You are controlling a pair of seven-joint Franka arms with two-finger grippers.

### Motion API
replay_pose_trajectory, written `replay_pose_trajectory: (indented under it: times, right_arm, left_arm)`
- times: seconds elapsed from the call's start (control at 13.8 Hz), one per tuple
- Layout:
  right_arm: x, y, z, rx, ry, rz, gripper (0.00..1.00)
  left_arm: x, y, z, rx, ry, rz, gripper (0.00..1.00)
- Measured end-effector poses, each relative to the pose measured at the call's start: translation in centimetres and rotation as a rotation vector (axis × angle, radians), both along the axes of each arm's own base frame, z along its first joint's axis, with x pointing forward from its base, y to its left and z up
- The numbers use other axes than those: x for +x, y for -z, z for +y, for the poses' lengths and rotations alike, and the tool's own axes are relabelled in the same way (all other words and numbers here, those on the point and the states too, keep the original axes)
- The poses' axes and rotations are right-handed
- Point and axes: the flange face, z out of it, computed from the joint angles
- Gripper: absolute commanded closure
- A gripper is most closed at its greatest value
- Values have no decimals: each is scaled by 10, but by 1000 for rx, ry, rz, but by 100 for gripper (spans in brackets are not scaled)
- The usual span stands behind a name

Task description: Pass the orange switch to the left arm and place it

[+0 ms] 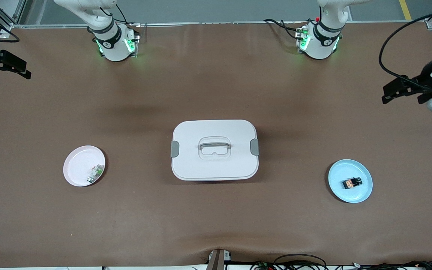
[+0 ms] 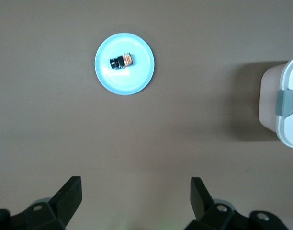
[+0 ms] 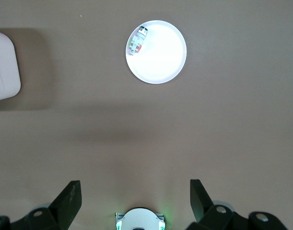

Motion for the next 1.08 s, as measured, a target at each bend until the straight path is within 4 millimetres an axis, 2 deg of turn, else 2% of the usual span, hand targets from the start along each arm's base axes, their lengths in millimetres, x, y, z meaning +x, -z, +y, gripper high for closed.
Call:
replay_pose_trajectory:
  times: [0.51, 1.08]
  right_arm:
    - [0, 0, 0, 0, 0, 1, 0]
    - [0, 0, 0, 0, 0, 2, 0]
  left_arm:
    - [-29, -8, -3, 22, -98, -4, 0]
    - [-34, -19, -9, 20, -80, -27, 0]
